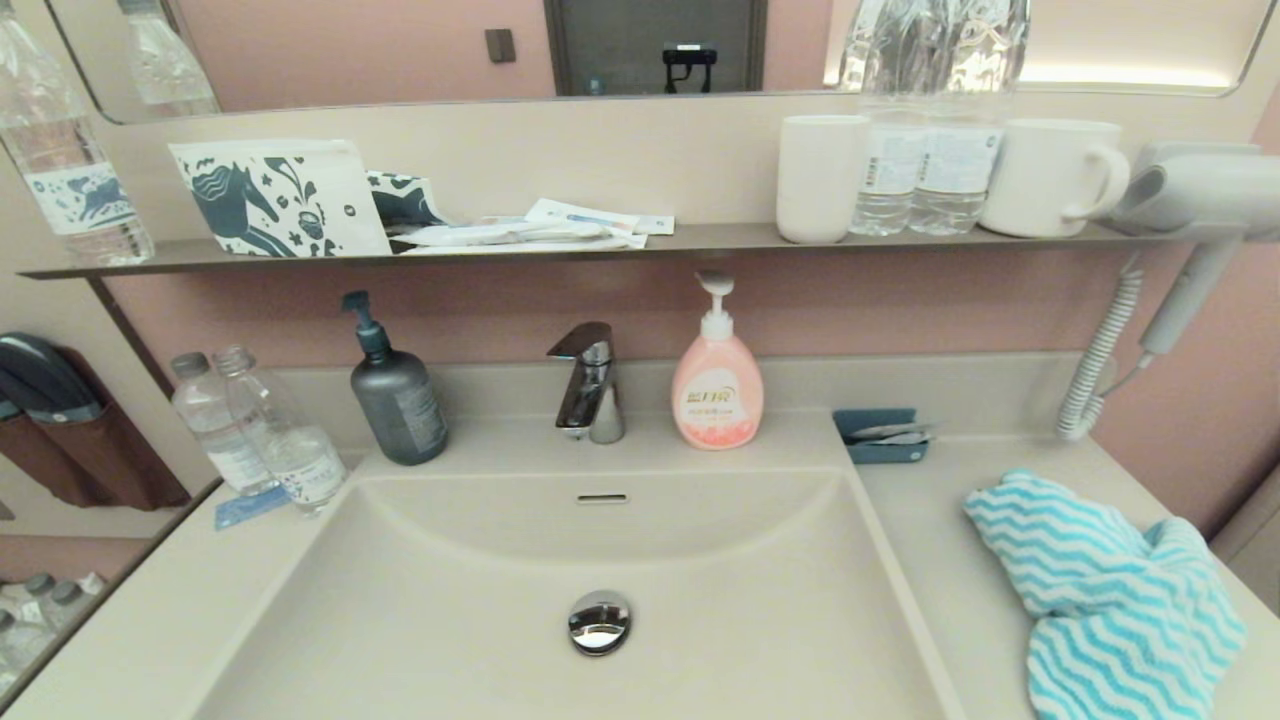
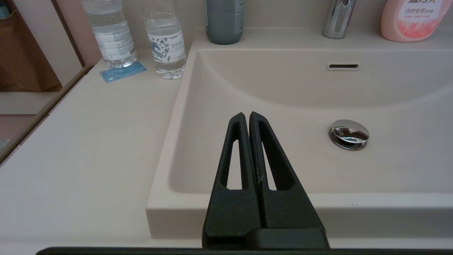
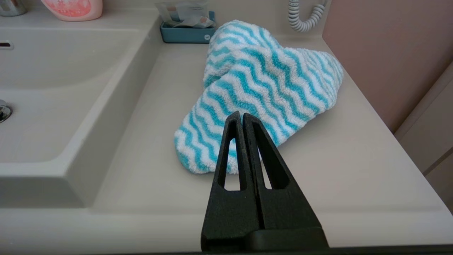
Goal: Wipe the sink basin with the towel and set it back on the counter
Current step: Turn on the faucet
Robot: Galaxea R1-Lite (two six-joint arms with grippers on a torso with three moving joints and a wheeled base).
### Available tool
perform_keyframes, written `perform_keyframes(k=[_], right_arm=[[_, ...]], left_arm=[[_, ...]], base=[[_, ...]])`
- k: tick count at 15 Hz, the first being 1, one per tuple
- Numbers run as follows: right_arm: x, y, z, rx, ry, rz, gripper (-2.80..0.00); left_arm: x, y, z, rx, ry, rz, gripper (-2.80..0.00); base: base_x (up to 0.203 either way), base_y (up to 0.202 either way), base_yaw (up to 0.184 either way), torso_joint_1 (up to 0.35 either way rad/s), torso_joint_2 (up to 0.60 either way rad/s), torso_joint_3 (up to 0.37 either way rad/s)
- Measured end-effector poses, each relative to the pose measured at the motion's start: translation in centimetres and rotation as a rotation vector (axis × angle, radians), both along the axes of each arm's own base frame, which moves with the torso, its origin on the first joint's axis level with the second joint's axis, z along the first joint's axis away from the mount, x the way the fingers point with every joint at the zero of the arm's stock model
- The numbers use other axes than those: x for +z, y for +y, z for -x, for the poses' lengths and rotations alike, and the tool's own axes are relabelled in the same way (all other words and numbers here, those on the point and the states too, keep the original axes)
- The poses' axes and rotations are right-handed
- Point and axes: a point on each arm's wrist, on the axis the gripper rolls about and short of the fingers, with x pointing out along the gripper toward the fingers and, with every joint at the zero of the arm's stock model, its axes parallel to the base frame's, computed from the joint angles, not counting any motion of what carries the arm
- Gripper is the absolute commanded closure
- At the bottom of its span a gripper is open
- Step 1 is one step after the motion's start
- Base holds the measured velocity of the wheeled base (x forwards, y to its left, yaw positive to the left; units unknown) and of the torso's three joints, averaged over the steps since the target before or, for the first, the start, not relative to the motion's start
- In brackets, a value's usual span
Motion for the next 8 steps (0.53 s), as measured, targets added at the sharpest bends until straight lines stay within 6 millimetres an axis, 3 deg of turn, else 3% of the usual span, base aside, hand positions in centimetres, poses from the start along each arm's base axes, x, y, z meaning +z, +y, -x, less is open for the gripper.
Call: perform_keyframes(k=[8], right_arm=[[0.0,0.0,0.0,0.0,0.0,0.0,0.0]], left_arm=[[0.0,0.0,0.0,-0.001,0.0,0.0,0.0]], base=[[0.0,0.0,0.0,0.0,0.0,0.0]])
